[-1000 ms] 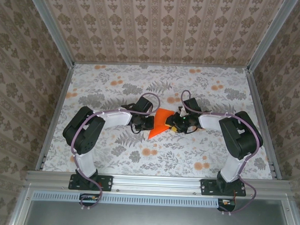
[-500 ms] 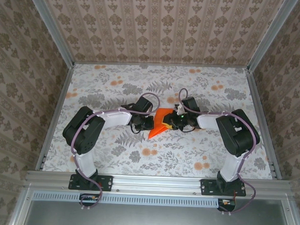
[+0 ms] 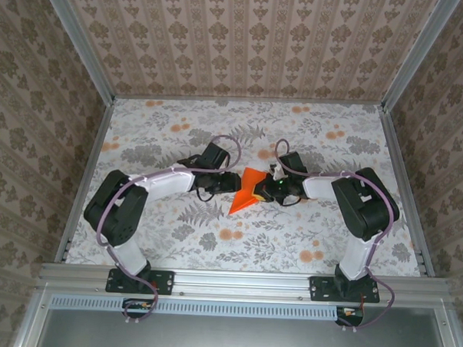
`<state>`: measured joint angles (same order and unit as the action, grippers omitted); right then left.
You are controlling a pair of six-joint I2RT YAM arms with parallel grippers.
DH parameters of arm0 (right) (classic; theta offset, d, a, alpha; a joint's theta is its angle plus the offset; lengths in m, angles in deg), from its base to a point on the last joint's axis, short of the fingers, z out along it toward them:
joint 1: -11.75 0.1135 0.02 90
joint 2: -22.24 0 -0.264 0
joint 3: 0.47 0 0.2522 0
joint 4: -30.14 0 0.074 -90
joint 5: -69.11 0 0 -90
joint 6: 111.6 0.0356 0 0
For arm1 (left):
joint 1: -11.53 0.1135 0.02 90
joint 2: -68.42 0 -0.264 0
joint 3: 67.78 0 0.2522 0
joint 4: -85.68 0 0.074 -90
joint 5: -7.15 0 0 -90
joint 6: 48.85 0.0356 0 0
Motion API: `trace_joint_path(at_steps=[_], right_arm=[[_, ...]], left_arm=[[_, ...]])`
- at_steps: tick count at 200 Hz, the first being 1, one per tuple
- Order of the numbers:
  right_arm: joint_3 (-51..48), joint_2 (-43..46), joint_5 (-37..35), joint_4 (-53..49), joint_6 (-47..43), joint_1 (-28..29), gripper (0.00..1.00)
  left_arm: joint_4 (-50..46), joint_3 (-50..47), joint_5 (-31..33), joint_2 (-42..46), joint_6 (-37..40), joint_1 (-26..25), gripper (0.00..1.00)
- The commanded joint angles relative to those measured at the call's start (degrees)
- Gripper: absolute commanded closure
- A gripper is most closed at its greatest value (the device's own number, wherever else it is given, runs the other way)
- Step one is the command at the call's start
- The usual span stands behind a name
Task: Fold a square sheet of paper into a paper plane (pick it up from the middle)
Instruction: Fourth fold the wing at the center of the table.
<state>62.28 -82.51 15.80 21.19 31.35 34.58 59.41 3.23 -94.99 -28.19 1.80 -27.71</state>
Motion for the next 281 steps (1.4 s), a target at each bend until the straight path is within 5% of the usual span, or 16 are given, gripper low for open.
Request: trace_joint_path(at_steps=[1,55,115,176,227,281], right_arm=[[2.20,4.17,-5.88,-8.52,1.75,0.28,0.98],[3.35,8.16,-11.99,-15.76,12.36,0.29,1.00],[7.55,7.04,-12.16,-21.60,15.91,0.37,0.99],[10.31,5.63,-10.84,-24.20,17.01,-0.11,0.98],[10.98,4.55,-9.51,-25.06,17.23,-0.32,0.94],[11.36,4.80,-9.58,-26.91,16.86,-0.90,0.75]], left_arm=[[5.23,-2.42,-0.14,3.41,3.17,0.11,0.38],[13.93,-5.90,-1.77,5.21,17.80,-2.51,0.21],[19.16,-6.87,-2.25,1.96,32.97,-7.52,0.23],[22.97,-7.05,-0.89,-3.52,37.12,-9.14,0.35],[26.14,-7.77,-0.62,-5.73,39.09,-9.42,0.57],[26.70,-8.83,-1.03,-6.03,40.79,-9.63,0.74]])
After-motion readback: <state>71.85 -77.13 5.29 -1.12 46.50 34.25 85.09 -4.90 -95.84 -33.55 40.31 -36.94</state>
